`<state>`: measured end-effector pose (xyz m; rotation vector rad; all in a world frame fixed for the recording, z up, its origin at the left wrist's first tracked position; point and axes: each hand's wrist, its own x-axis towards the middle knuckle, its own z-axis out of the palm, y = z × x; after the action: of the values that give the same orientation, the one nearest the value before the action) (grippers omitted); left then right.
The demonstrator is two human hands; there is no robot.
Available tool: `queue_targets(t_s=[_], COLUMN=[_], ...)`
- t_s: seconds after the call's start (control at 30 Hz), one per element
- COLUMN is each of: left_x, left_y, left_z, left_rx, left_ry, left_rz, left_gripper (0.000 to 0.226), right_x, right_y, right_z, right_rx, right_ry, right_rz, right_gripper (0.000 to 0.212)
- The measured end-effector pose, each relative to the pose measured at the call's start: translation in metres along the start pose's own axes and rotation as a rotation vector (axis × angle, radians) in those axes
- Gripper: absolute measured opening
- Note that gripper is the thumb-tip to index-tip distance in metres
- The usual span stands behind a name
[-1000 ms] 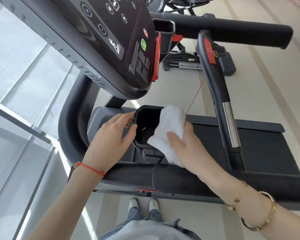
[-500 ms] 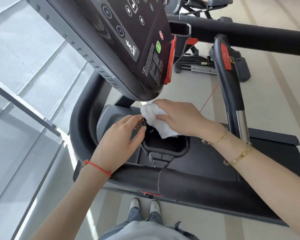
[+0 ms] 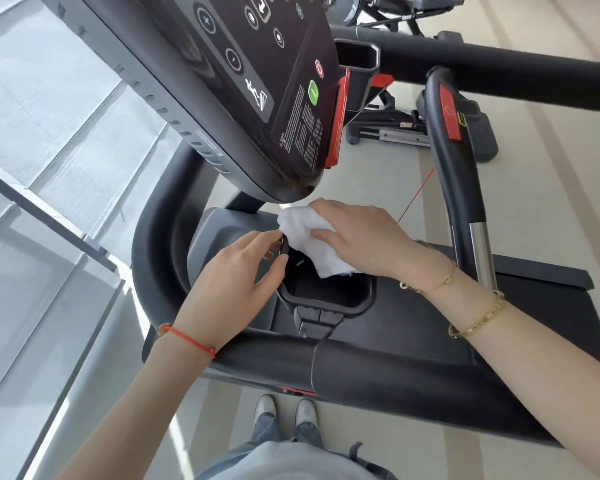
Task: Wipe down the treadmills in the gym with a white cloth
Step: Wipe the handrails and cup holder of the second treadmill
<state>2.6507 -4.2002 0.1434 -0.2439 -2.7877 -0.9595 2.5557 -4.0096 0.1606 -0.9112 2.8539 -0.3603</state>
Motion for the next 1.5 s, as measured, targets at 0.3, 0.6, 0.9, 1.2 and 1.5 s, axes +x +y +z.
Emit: queue_targets(t_s=[0.3, 0.6, 0.9, 1.2, 1.5], left_x=[0.0, -0.002, -0.001, -0.003, -0.003], left_y=[-0.004, -0.007, -0.007, 0.0, 0.005], left_z=[0.001, 0.003, 0.003, 0.0, -0.002], left_rx=[-0.006, 0.016, 0.014, 0.014, 0.046], left_ry=[-0.012, -0.014, -0.015, 0.02, 0.01], left_rz=[0.001, -0.008, 0.003, 0.005, -0.01], left_gripper=[0.043, 0.041, 0.041, 0.037, 0.038], right_x=[-0.079, -0.041, -0.08, -0.002, -0.026], right_y=[-0.032, -0.005, -0.027, 0.016, 0.012], right_z=[0.026, 0.007, 0.03, -0.007, 0.01], right_rx=[0.694, 0.542, 0.797, 0.066, 0.272], right_ry=[0.215, 0.1, 0.213, -0.084, 0.121], right_rz=[0.539, 0.49, 0.528, -0.023, 0.182], right_gripper=[0.059, 0.037, 0.064, 0.038, 0.029])
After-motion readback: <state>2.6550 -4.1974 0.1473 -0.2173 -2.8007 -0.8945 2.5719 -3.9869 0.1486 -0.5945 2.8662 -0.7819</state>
